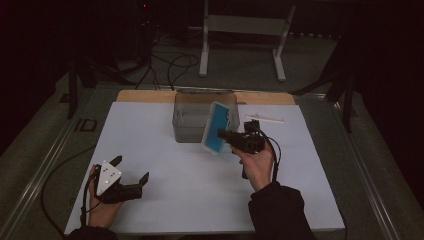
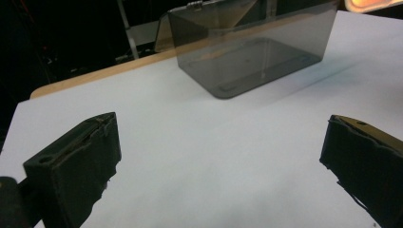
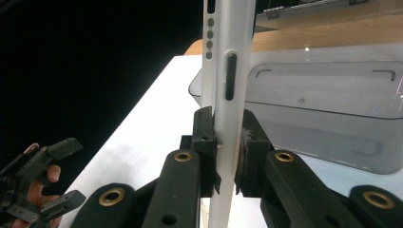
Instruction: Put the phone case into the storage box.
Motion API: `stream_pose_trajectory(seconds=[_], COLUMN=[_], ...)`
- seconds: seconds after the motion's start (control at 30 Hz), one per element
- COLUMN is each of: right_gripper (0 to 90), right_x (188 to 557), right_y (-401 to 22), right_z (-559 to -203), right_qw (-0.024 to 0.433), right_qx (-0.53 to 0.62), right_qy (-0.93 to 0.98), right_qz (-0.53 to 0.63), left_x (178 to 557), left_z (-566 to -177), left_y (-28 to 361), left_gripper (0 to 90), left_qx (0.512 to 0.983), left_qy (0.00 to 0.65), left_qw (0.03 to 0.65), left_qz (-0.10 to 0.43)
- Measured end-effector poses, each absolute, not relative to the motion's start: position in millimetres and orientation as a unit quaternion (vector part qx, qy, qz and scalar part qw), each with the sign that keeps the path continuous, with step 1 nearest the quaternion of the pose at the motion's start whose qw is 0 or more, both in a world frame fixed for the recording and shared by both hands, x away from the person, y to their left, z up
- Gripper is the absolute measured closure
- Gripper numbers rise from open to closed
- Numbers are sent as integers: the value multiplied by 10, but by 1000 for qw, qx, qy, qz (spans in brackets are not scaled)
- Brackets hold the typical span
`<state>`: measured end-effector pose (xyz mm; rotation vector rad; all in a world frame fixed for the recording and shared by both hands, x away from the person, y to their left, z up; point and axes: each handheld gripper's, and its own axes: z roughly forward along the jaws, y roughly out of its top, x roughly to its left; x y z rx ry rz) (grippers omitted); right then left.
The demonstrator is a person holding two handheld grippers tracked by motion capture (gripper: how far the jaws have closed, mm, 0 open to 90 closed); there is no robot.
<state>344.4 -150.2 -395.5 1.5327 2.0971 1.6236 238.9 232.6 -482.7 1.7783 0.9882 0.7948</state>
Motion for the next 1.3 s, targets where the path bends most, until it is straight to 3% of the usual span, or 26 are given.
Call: stream_pose_trajectory(seconds=[1.3], right_gripper=[817], right_x=[3774], right_y=[-1410], right_z=[-3596], right_qw=[30], right_qx=[496], right_qy=[709], right_qz=[500], left_x=[2361], left_z=[-4960], left_y=[2437], left_gripper=[7], left_qx=[702], left_qy=[430], left_qw=[461], left_qz=[332])
